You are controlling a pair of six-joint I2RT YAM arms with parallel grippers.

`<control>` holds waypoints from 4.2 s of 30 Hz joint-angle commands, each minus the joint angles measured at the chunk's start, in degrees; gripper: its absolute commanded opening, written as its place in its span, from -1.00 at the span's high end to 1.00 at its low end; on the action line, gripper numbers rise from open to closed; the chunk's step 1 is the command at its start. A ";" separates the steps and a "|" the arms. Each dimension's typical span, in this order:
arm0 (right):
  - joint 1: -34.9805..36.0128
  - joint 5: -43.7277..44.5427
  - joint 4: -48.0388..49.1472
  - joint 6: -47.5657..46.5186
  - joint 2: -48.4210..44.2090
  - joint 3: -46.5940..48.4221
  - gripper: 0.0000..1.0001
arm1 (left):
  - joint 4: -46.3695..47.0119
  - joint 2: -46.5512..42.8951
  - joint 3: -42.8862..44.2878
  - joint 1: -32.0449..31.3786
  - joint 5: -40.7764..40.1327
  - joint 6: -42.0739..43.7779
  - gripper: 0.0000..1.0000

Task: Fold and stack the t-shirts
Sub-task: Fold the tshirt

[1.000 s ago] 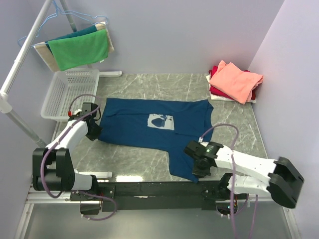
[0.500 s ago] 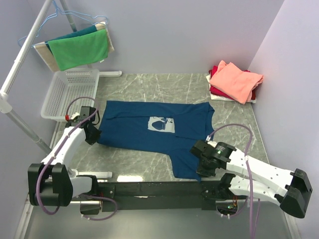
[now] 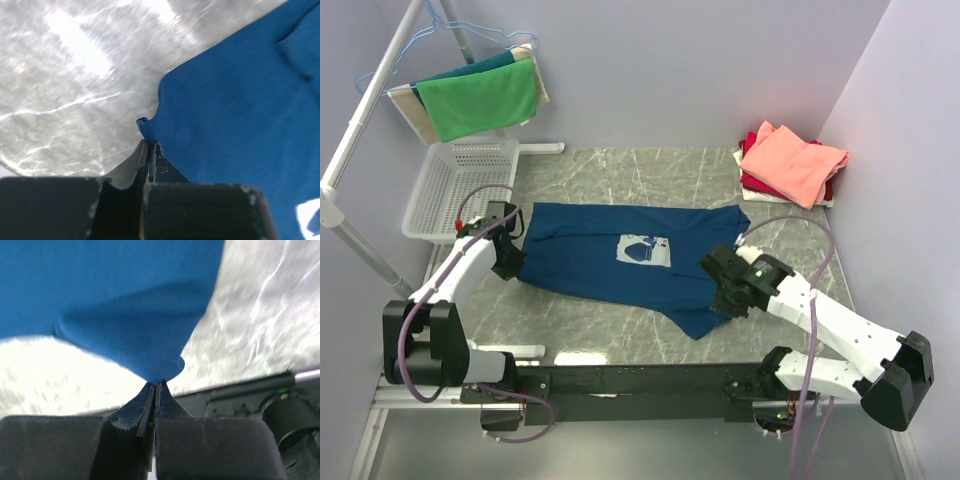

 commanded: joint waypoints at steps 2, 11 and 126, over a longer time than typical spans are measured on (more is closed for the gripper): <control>-8.59 6.26 4.08 -8.10 1.18 5.04 1.00 | 1.48 2.85 6.29 -0.51 -2.67 -0.46 0.98; -19.84 6.00 10.76 -17.15 6.63 7.85 1.00 | 2.98 13.03 13.67 -0.77 -3.72 1.12 0.98; -26.18 -10.70 21.05 -21.73 41.71 27.72 1.00 | 15.81 34.67 36.18 -7.98 9.63 20.28 -0.61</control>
